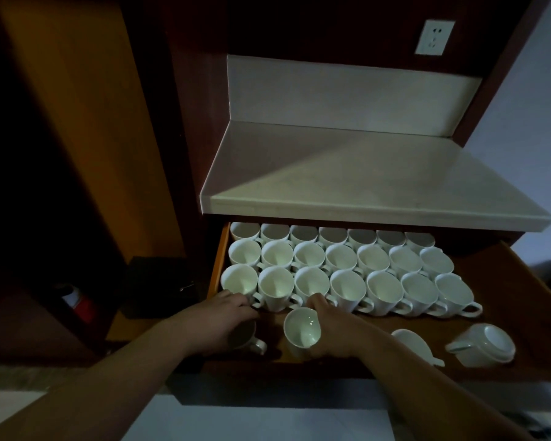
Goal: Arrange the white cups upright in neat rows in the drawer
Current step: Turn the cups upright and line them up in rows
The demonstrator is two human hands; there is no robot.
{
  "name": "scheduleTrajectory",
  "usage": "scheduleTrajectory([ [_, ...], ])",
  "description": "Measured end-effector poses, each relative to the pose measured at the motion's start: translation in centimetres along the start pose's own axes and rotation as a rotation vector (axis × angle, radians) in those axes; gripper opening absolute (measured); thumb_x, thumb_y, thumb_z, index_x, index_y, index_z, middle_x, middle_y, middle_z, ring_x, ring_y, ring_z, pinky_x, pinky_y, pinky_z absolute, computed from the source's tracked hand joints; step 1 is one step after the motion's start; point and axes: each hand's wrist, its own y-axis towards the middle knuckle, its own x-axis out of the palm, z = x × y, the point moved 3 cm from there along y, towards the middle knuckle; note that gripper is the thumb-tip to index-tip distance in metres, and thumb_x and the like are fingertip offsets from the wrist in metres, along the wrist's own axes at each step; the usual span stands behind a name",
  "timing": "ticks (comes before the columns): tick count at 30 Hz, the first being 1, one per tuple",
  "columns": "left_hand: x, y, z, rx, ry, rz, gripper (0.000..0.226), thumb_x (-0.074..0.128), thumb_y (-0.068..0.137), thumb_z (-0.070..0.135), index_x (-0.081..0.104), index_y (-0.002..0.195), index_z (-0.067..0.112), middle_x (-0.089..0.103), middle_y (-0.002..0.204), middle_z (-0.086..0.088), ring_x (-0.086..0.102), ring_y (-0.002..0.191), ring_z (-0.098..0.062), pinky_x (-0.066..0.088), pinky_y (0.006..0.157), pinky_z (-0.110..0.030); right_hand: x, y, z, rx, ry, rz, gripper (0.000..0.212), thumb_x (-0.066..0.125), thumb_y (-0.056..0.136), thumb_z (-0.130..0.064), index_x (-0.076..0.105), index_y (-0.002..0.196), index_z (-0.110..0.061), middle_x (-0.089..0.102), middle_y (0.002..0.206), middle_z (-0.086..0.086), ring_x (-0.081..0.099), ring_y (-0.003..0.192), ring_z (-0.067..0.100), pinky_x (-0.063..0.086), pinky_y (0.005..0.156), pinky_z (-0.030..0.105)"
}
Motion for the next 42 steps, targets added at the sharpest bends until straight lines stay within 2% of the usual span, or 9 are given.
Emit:
scheduleTrajectory([
  [5, 0.6, 0.1, 0.0, -0.020, -0.009, 0.029, 0.075, 0.074, 0.092, 0.029, 0.036, 0.155, 0.044, 0.028, 0.162, 0.013, 0.026, 0.149, -0.015, 0.038, 0.119, -0.041, 0.5, 0.4, 0.8, 0.003, -0.071, -0.003, 0.112, 0.084, 0.049, -0.067, 0.029, 0.142, -0.036, 0.050, 0.136, -0.007, 0.060, 0.120, 0.019, 0.057, 0.091, 0.039],
  [11, 1.0, -0.1, 0.2, -0.044, 0.004, 0.059, 0.086, 0.076, 0.089, 0.019, 0.030, 0.157, 0.043, 0.022, 0.161, 0.010, 0.023, 0.150, -0.018, 0.039, 0.118, -0.041, 0.9, 1.4, 1.4, -0.029, -0.082, -0.019, 0.086, 0.086, 0.051, -0.055, 0.045, 0.124, -0.034, 0.066, 0.107, -0.007, 0.070, 0.086, 0.010, 0.063, 0.067, 0.033],
  [14, 0.9, -0.2, 0.3, -0.036, 0.014, 0.096, 0.083, 0.076, 0.090, 0.022, 0.029, 0.157, 0.040, 0.026, 0.159, 0.009, 0.026, 0.148, -0.017, 0.043, 0.114, -0.038, 0.7, 1.8, 0.2, -0.052, -0.094, 0.031, 0.080, 0.090, 0.061, -0.055, 0.045, 0.123, -0.032, 0.062, 0.113, -0.008, 0.066, 0.099, 0.015, 0.060, 0.076, 0.036],
  [19, 0.6, -0.3, 0.6, 0.014, 0.091, 0.144, 0.061, 0.069, 0.094, 0.030, 0.039, 0.148, 0.032, 0.033, 0.149, 0.005, 0.033, 0.137, -0.018, 0.043, 0.110, -0.037, 1.2, 2.6, -2.1, -0.112, -0.043, 0.078, 0.081, 0.089, 0.059, -0.060, 0.045, 0.122, -0.036, 0.065, 0.110, -0.013, 0.067, 0.093, 0.006, 0.063, 0.074, 0.037],
  [24, 0.6, -0.3, 0.7, 0.072, 0.076, 0.116, 0.016, 0.067, 0.094, 0.036, 0.065, 0.109, 0.030, 0.045, 0.136, 0.008, 0.043, 0.123, -0.013, 0.051, 0.095, -0.035, 2.2, 3.3, -2.1, -0.125, -0.022, 0.087, 0.084, 0.088, 0.057, -0.065, 0.048, 0.125, -0.035, 0.068, 0.107, -0.012, 0.070, 0.091, 0.007, 0.064, 0.073, 0.039],
  [29, -0.1, 0.0, 1.4, 0.028, 0.027, 0.045, 0.017, 0.067, 0.093, 0.033, 0.067, 0.108, 0.025, 0.059, 0.126, 0.003, 0.058, 0.113, -0.017, 0.054, 0.090, -0.035, 2.0, 3.2, -2.4, -0.122, -0.025, 0.081, 0.086, 0.090, 0.067, -0.054, 0.044, 0.134, -0.025, 0.063, 0.121, -0.007, 0.065, 0.101, 0.011, 0.056, 0.079, 0.029],
  [33, 0.2, 0.0, 1.2, 0.003, 0.030, 0.052, 0.014, 0.070, 0.092, 0.030, 0.068, 0.106, 0.027, 0.060, 0.125, 0.006, 0.060, 0.111, -0.016, 0.055, 0.088, -0.033, 2.0, 3.4, -1.8, -0.047, 0.017, 0.077, 0.094, 0.088, 0.052, -0.072, 0.049, 0.125, -0.026, 0.066, 0.112, -0.008, 0.068, 0.093, 0.009, 0.057, 0.065, 0.029],
  [39, -0.4, -0.1, 1.3, -0.056, -0.097, -0.002, 0.042, 0.058, 0.071, 0.065, 0.067, 0.092, 0.030, 0.065, 0.113, 0.009, 0.064, 0.099, -0.014, 0.059, 0.083, -0.037, 2.2, 2.9, -1.0, -0.073, -0.002, -0.039, 0.040, 0.084, 0.075, -0.039, 0.058, 0.106, -0.034, 0.068, 0.089, -0.013, 0.067, 0.085, 0.008, 0.057, 0.075, 0.032],
  [42, -0.4, -0.1, 1.4, -0.091, -0.091, -0.006, 0.030, 0.062, 0.077, 0.057, 0.066, 0.093, 0.031, 0.064, 0.109, 0.009, 0.064, 0.095, -0.016, 0.059, 0.081, -0.036, 2.1, 2.6, -1.9, -0.118, 0.055, -0.045, 0.038, 0.079, 0.080, -0.054, 0.064, 0.110, -0.037, 0.072, 0.100, -0.013, 0.068, 0.090, 0.007, 0.057, 0.080, 0.031],
])
